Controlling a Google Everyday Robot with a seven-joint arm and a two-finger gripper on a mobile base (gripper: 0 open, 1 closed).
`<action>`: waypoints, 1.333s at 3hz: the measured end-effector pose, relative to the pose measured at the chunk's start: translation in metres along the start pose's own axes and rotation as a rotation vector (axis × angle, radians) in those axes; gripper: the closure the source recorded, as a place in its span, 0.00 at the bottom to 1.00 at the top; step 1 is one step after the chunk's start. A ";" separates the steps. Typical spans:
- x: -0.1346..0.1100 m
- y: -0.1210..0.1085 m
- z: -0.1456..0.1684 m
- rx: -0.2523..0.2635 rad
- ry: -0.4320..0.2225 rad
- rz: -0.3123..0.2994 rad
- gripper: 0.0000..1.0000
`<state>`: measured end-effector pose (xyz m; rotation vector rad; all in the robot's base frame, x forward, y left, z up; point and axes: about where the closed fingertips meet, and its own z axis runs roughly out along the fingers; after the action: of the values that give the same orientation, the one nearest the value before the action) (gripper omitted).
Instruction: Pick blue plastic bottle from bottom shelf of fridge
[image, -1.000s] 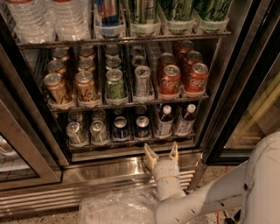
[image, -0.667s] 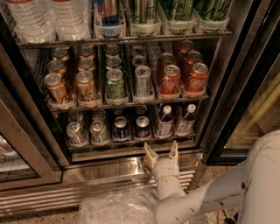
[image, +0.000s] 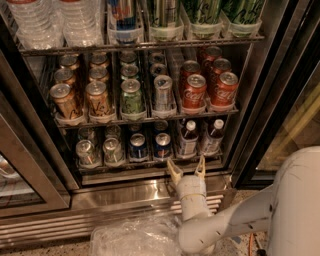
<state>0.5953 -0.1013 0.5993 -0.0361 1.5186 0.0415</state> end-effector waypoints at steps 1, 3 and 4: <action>0.003 -0.007 0.018 0.020 -0.012 -0.003 0.23; 0.008 -0.026 0.051 0.055 -0.035 -0.006 0.24; 0.010 -0.039 0.061 0.079 -0.040 -0.010 0.26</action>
Offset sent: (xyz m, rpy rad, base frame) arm 0.0566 -0.0244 -0.0039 -0.0015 -0.0439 -0.0644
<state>0.6588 -0.1376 0.5922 0.0202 1.4784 -0.0258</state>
